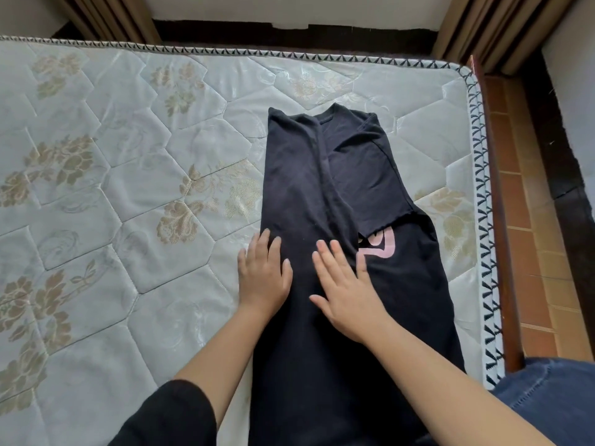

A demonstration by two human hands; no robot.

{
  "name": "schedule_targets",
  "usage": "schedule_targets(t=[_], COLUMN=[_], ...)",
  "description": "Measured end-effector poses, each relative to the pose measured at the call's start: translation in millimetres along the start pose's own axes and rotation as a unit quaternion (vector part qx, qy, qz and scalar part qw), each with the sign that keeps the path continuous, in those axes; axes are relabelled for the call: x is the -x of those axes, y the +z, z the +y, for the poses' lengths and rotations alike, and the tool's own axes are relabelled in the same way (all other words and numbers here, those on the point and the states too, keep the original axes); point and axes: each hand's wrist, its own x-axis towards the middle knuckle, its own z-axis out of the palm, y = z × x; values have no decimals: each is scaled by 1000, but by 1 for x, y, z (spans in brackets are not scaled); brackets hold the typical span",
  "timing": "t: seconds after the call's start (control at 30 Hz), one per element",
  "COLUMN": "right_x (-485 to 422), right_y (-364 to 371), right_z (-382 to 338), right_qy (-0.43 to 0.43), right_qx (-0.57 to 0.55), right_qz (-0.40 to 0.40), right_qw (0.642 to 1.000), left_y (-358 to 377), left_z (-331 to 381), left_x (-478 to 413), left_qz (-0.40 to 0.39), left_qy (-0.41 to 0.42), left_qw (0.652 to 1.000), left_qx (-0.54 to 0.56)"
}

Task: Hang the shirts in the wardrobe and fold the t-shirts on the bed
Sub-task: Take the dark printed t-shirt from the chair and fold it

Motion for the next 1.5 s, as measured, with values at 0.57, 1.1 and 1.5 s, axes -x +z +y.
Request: schedule_targets(t=[0.57,1.1,1.5], right_x=[-87,-208,-230], right_y=[21,3,8], right_z=[7,45,12], right_qy=[-58,-53,36], right_qx=[2,-6,-21], right_qz=[24,-76,-71], right_qw=[998,996,997], left_y=[25,30,30], left_z=[-9,-9,-10], left_x=[-21,-16,-17], left_qz=[-66,-50,-57], left_qy=[21,3,-3], left_qw=[998,999,998], left_qx=[6,7,17])
